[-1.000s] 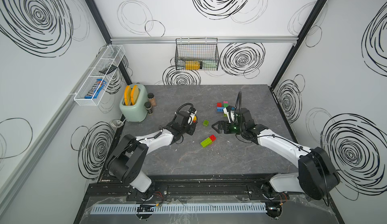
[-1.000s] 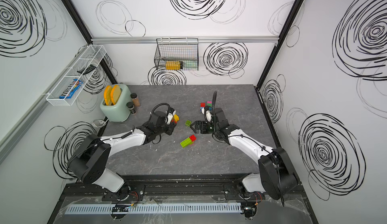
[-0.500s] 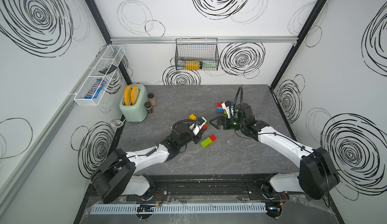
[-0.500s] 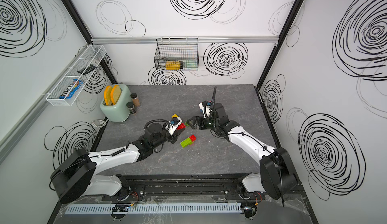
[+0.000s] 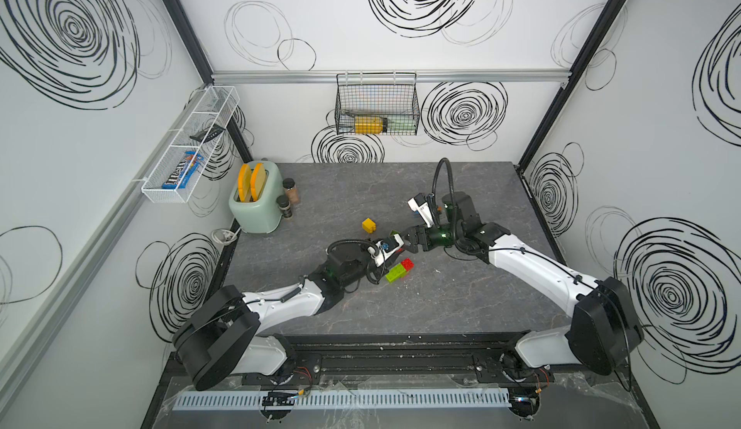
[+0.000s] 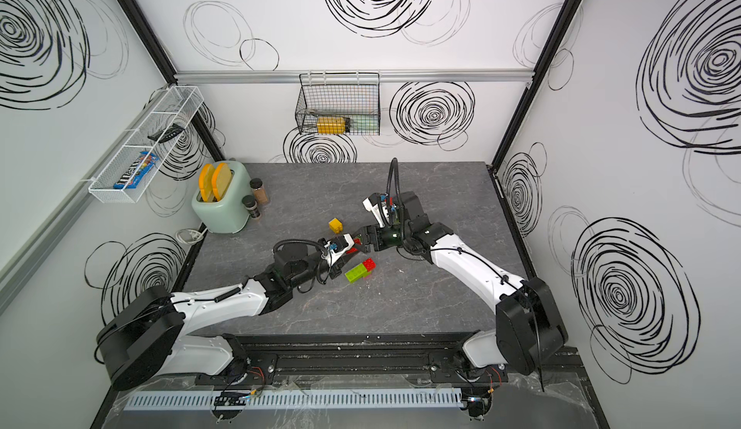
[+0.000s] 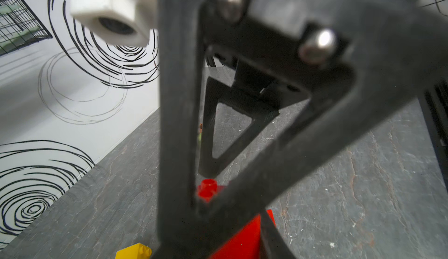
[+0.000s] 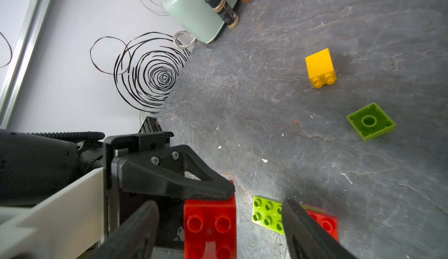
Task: Assemble the number 4 with lego
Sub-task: Pick up the lego brick from the center of the board.
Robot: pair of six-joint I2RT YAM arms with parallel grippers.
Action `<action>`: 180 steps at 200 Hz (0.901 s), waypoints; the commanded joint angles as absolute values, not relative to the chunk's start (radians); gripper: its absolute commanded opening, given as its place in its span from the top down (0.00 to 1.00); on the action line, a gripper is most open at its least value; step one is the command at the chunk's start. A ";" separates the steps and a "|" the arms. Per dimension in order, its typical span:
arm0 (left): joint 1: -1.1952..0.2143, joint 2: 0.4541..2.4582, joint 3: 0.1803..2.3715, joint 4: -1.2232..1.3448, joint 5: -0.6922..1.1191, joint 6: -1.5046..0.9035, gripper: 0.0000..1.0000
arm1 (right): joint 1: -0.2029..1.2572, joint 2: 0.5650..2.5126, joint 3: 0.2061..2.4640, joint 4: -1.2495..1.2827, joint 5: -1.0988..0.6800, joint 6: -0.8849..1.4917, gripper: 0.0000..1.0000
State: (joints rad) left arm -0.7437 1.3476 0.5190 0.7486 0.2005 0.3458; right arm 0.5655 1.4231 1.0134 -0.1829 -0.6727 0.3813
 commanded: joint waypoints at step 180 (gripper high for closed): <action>-0.625 1.072 0.496 0.388 -0.315 -0.242 0.04 | 0.792 1.581 1.114 -0.570 0.021 0.273 0.98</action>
State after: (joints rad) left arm -0.6762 1.0767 0.4229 0.6220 -0.1848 -0.0765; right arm 0.7643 1.5146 1.0367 -0.4435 -0.1272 0.2905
